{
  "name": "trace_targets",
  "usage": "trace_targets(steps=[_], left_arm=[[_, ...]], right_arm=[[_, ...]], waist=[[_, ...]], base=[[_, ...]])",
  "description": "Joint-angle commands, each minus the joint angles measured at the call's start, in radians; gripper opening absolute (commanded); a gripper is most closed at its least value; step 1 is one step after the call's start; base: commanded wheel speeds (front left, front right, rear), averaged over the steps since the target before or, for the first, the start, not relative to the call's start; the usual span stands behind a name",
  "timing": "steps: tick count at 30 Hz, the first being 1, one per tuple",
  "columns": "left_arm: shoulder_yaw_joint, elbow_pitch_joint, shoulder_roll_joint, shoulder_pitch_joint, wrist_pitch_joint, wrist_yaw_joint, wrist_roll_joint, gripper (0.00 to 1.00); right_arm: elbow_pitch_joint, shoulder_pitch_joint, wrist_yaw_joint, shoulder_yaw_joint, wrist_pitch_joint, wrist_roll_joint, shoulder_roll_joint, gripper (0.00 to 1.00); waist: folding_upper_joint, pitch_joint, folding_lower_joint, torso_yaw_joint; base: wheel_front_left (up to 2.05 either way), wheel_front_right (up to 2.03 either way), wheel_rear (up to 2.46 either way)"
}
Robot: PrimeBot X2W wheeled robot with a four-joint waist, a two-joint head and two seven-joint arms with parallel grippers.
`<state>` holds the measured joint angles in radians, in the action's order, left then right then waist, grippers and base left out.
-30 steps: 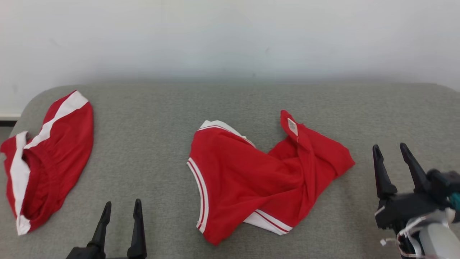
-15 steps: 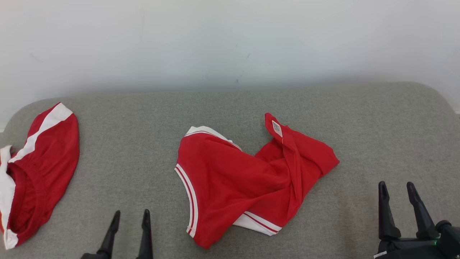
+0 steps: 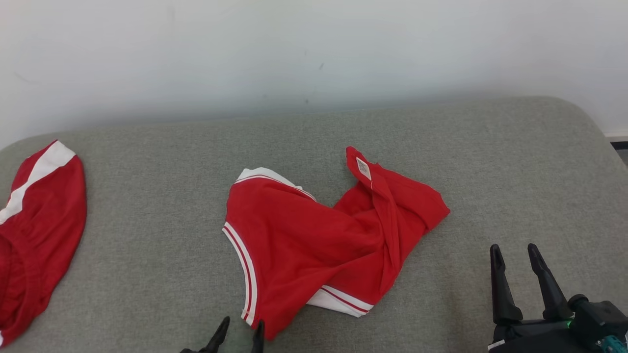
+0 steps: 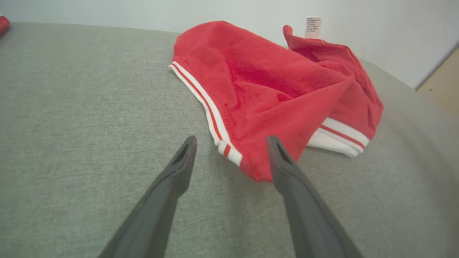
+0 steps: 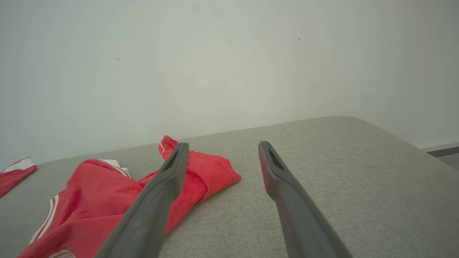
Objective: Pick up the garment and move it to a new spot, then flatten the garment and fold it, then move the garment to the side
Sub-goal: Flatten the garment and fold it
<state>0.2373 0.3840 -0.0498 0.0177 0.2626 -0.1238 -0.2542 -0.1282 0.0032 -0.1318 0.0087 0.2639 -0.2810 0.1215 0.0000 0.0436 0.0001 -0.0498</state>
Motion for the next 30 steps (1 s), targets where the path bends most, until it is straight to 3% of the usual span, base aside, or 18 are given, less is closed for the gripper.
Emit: trace_targets(steps=[1, 11, 12, 13, 14, 19, 30], left_arm=[[0.010, 0.019, -0.001, 0.017, 0.001, -0.003, -0.016, 1.00], [0.063, 0.204, -0.001, 0.107, 0.001, 0.021, -0.119, 1.00], [0.066, 0.212, -0.001, 0.115, 0.002, 0.020, -0.126, 0.49], [0.069, 0.217, -0.002, 0.123, 0.002, 0.020, -0.126, 0.13], [0.070, 0.220, -0.002, 0.131, 0.003, 0.019, -0.133, 0.00], [0.027, 0.132, -0.008, 0.165, 0.003, 0.024, -0.113, 0.00], [-0.013, -0.287, -0.086, 0.087, -0.029, 0.045, -0.025, 0.00]], right_arm=[[-0.002, -0.007, 0.002, 0.006, 0.001, 0.003, -0.003, 1.00], [-0.011, -0.023, 0.002, 0.012, 0.001, -0.005, -0.005, 1.00], [-0.009, -0.022, 0.002, 0.010, 0.001, -0.005, -0.005, 1.00], [-0.008, -0.020, 0.002, 0.009, 0.001, -0.005, -0.005, 1.00], [-0.006, -0.020, 0.002, 0.007, 0.001, -0.004, -0.006, 1.00], [0.004, -0.014, 0.002, -0.012, 0.001, -0.004, -0.010, 1.00], [0.000, -0.012, 0.002, -0.052, 0.001, -0.005, -0.030, 1.00]], waist=[[0.0000, 0.008, -0.0001, -0.017], [0.0000, 0.025, -0.0001, -0.071], [0.0000, 0.026, -0.0001, -0.073], [0.0000, 0.027, -0.0001, -0.074], [0.0000, 0.028, -0.0001, -0.075], [0.0000, 0.038, -0.0001, -0.058], [0.0000, 0.045, -0.0001, 0.030]], base=[[0.00, 0.00, 0.00], [0.00, 0.00, 0.00], [0.00, 0.00, 0.00], [0.00, 0.00, 0.00], [0.00, 0.00, 0.00], [0.00, 0.00, 0.00], [0.00, 0.00, 0.00]])
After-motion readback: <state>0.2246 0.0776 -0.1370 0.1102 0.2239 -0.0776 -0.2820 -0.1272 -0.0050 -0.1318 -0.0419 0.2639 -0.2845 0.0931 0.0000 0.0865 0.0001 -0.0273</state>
